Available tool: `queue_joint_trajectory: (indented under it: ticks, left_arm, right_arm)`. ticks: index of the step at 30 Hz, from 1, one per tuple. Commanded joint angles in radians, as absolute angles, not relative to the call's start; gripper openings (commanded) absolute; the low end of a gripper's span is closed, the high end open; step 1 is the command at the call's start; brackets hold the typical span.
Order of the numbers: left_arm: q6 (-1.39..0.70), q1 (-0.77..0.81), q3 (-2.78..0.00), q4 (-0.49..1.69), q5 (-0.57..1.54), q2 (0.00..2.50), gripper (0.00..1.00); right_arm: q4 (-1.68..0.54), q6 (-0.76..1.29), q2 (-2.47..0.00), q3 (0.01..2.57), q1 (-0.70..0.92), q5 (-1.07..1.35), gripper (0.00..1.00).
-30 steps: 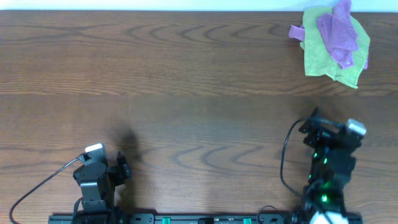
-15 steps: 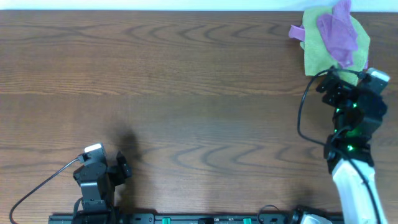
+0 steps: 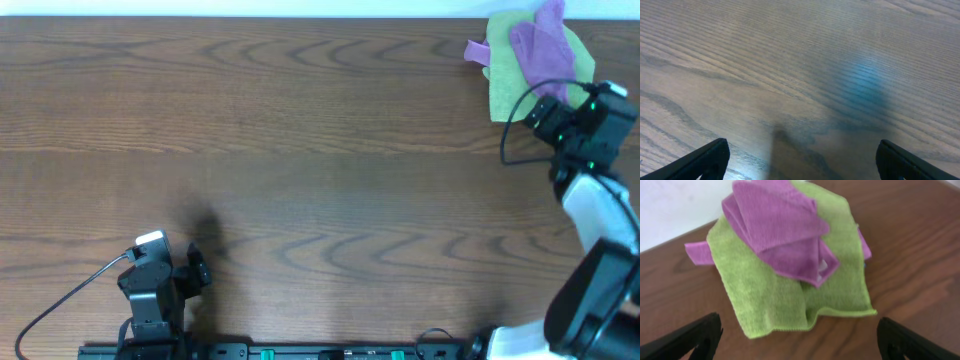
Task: Fold the cloth
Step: 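Reach the right gripper forward to the purple cloth atop the green cloth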
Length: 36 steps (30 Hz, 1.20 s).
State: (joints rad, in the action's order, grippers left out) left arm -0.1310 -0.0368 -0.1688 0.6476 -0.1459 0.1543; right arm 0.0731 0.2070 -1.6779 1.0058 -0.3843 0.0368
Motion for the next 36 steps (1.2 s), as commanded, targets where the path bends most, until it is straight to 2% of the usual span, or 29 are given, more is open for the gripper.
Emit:
queue_joint_trajectory:
  ticks: [1, 11, 20, 36]
  left_arm:
    - [-0.139, -0.04, -0.161, 0.649, -0.157, 0.148, 0.95]
    - [-0.139, -0.04, -0.161, 0.649, -0.156, 0.148, 0.95]
    - [-0.139, -0.04, -0.161, 0.649, -0.156, 0.148, 0.95]
    - [-0.139, -0.04, -0.161, 0.649, -0.156, 0.148, 0.95]
  right_arm:
    - [0.012, 0.185, -1.753, 1.115, -0.39, 0.065, 0.99]
    - [-0.224, 0.185, -1.953, 1.401, -0.392, 0.11, 0.99]
    - [-0.302, 0.167, -2.04, 1.561, -0.392, 0.159, 0.99]
    - [-0.451, 0.22, -2.171, 1.644, -0.398, 0.177, 0.99]
